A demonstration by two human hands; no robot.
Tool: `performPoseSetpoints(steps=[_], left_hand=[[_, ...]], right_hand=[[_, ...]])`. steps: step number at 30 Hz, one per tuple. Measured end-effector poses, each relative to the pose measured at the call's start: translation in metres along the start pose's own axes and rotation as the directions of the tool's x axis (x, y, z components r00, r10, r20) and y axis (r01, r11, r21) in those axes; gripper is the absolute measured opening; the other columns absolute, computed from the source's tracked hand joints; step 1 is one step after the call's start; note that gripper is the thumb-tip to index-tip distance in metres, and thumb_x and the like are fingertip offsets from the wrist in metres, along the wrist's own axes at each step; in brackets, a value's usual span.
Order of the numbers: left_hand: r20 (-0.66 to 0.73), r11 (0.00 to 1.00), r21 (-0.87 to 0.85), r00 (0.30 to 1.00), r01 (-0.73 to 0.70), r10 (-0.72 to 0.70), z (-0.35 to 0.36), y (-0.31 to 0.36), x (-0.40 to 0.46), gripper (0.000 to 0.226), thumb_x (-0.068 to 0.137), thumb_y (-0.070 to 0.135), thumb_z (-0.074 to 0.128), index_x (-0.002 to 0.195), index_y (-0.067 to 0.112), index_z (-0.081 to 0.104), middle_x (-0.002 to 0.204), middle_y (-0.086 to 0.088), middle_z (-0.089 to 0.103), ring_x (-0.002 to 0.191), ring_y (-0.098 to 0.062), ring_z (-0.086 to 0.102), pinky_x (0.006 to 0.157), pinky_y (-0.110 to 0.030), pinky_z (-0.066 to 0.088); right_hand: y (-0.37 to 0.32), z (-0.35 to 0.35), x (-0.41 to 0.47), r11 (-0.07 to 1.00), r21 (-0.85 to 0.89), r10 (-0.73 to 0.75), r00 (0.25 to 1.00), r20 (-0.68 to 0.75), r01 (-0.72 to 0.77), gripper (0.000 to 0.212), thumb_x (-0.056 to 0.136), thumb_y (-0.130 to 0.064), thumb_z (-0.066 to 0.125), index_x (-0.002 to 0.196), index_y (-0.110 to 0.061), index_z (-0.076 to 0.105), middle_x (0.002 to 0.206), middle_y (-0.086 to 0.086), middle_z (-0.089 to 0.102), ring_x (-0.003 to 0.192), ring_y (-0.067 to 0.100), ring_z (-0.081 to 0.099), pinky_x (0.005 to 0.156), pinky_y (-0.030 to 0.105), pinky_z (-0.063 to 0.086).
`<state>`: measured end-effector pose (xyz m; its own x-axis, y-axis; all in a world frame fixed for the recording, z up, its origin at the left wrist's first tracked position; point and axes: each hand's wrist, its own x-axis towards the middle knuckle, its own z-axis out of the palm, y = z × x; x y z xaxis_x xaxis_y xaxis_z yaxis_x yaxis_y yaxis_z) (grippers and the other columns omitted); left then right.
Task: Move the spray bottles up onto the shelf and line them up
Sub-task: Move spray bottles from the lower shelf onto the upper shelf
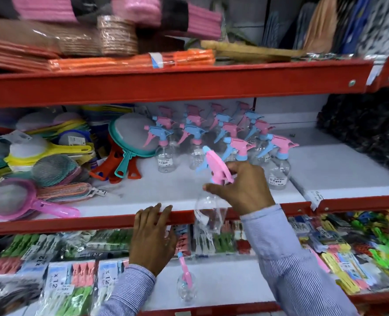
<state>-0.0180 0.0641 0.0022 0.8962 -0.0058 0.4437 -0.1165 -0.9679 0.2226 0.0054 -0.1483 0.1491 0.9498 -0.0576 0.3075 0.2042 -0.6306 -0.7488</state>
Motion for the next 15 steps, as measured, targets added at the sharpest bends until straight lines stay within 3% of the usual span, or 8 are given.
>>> performPoseSetpoints(steps=[3,6,8,11,15], left_hand=[[0.007,1.0,0.022,1.0,-0.018,0.017,-0.002,-0.002,-0.001,0.058,0.079,0.043,0.05,0.133,0.021,0.049,0.13,-0.01,0.06,0.119,-0.031,0.053,0.108,-0.053,0.04],[0.018,0.999,0.02,0.999,-0.027,0.027,-0.004,-0.003,0.0,0.059,0.078,0.042,0.049,0.134,0.022,0.048,0.131,-0.009,0.059,0.119,-0.03,0.053,0.109,-0.053,0.039],[0.033,0.999,0.02,0.999,-0.028,0.028,-0.005,-0.003,0.0,0.06,0.077,0.039,0.056,0.134,0.022,0.048,0.131,-0.009,0.059,0.119,-0.03,0.053,0.109,-0.053,0.04],[0.05,1.0,0.016,0.999,-0.017,0.016,-0.006,-0.003,0.0,0.064,0.073,0.033,0.064,0.134,0.023,0.048,0.132,-0.008,0.059,0.12,-0.029,0.053,0.11,-0.052,0.039],[0.047,1.0,0.002,0.999,-0.008,0.007,-0.007,-0.002,0.0,0.065,0.07,0.027,0.066,0.133,0.022,0.05,0.131,-0.008,0.059,0.12,-0.03,0.053,0.111,-0.053,0.037]], right_hand=[[-0.01,0.012,0.034,0.999,0.0,-0.034,0.999,-0.04,0.034,0.026,0.06,-0.027,0.09,0.07,-0.01,0.073,0.072,0.009,0.074,0.067,0.024,0.065,0.062,0.025,0.046],[-0.01,0.031,0.062,0.998,-0.042,-0.044,0.993,-0.11,0.04,0.025,0.06,-0.027,0.087,0.07,-0.01,0.071,0.074,0.011,0.073,0.07,0.028,0.065,0.065,0.028,0.05],[-0.005,0.047,0.074,0.996,-0.061,-0.074,0.988,-0.133,0.066,0.031,0.062,-0.024,0.086,0.085,-0.01,0.071,0.085,0.011,0.075,0.076,0.027,0.066,0.074,0.031,0.055],[0.005,0.069,0.08,0.999,0.002,-0.05,0.987,-0.154,0.051,0.057,0.064,-0.021,0.087,0.115,-0.013,0.063,0.106,0.012,0.074,0.094,0.028,0.07,0.089,0.036,0.056],[0.017,0.084,0.079,0.985,0.16,-0.022,0.968,-0.249,0.064,0.073,0.067,-0.013,0.084,0.132,-0.019,0.052,0.105,0.011,0.076,0.093,0.029,0.072,0.089,0.04,0.058]])
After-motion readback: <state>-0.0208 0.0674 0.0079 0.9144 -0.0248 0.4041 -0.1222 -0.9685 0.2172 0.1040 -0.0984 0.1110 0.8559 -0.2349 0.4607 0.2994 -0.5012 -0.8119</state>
